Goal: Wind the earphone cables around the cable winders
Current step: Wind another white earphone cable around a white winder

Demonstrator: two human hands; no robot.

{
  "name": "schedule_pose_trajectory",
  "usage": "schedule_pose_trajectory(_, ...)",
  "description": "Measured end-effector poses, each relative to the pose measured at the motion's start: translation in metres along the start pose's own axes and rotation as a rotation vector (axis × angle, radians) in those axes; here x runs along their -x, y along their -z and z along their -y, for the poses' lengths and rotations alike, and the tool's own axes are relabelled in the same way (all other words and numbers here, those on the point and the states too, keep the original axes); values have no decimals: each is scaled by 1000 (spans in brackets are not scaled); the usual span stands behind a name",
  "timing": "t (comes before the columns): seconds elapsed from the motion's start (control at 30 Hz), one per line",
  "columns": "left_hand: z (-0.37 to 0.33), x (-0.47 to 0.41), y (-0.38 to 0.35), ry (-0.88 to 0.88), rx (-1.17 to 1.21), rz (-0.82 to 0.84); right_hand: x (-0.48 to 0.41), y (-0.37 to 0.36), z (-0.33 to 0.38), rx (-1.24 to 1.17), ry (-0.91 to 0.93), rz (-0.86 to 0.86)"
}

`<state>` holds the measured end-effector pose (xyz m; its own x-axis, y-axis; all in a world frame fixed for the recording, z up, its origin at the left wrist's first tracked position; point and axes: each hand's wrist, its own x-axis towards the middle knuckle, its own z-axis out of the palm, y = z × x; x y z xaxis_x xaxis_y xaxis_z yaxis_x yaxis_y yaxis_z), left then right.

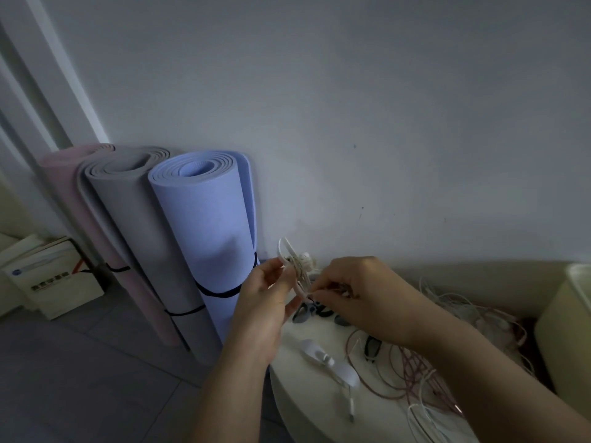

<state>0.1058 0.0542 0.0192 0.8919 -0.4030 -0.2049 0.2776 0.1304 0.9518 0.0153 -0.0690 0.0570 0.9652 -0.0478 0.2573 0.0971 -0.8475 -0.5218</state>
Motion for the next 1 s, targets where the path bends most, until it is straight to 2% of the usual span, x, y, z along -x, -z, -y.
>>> schedule_pose_trajectory(0.17, 4, 2, 5, -40, -292, 165, -2, 7, -11, -77, -143, -287)
schedule_pose_trajectory(0.27, 3, 4, 7, -32, -391, 288, 0, 14, -15, -141, -216, -341)
schedule_pose_trajectory(0.47, -3, 10, 8, -38, -424, 500, 2, 14, -19, -258, -254, -303)
schedule_pose_trajectory(0.73, -8, 10, 16, -25, -435, 588, 3, 16, -22, -382, -249, -253)
schedule_pose_trajectory(0.9, -10, 11, 17, 9, -391, 642, 2, 18, -27, -650, -301, -215)
schedule_pose_trajectory(1.0, -9, 12, 17, 38, -291, 684, 2, 10, -40, -967, -335, -85)
